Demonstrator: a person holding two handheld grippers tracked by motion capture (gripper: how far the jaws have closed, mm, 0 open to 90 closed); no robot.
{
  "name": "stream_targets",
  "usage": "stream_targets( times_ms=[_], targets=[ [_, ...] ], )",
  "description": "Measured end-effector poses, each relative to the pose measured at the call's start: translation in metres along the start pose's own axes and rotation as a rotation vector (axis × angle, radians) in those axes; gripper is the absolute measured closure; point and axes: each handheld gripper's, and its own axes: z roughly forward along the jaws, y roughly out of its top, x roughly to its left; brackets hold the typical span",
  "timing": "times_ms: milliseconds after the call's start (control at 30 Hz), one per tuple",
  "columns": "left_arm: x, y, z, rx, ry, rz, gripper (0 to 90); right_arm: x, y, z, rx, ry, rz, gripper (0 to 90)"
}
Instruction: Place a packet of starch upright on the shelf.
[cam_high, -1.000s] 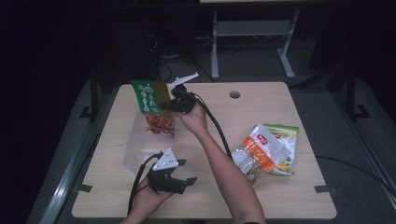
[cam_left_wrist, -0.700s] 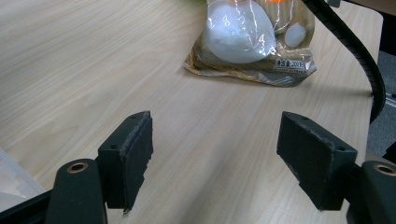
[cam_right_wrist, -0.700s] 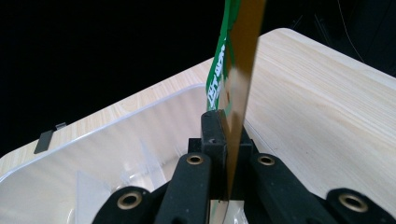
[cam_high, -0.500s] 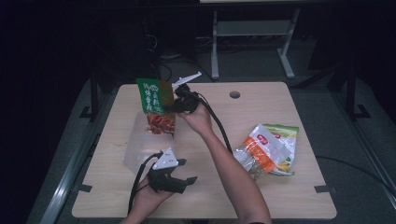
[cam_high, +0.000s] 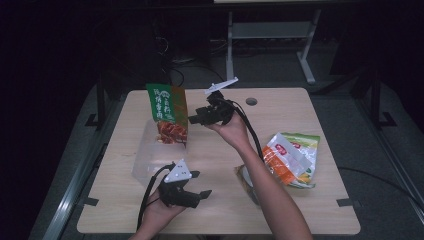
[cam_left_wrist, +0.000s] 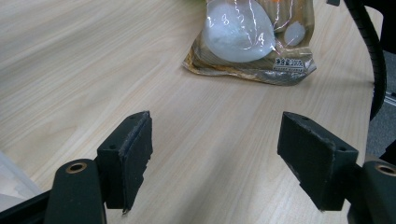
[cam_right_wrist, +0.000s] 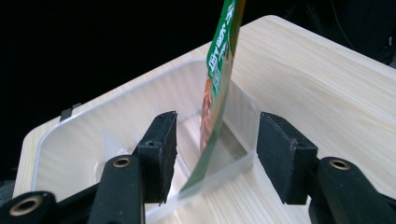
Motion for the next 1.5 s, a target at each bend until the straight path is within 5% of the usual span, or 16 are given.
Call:
stream_targets(
  times_ms=[767, 1500],
  targets=[
    [-0.004, -0.001, 0.004, 0.015, -0.014, 0.013, 25.7, -0.002, -0.064, -0.089, 0.037, -0.095, 0.048, 32.1],
    [-0.008, -0.001, 0.007, 0.028, -0.021, 0.025, 25.4, 0.011, -0.132, -0.152, 0.034, -0.172, 0.090, 31.8]
  ],
)
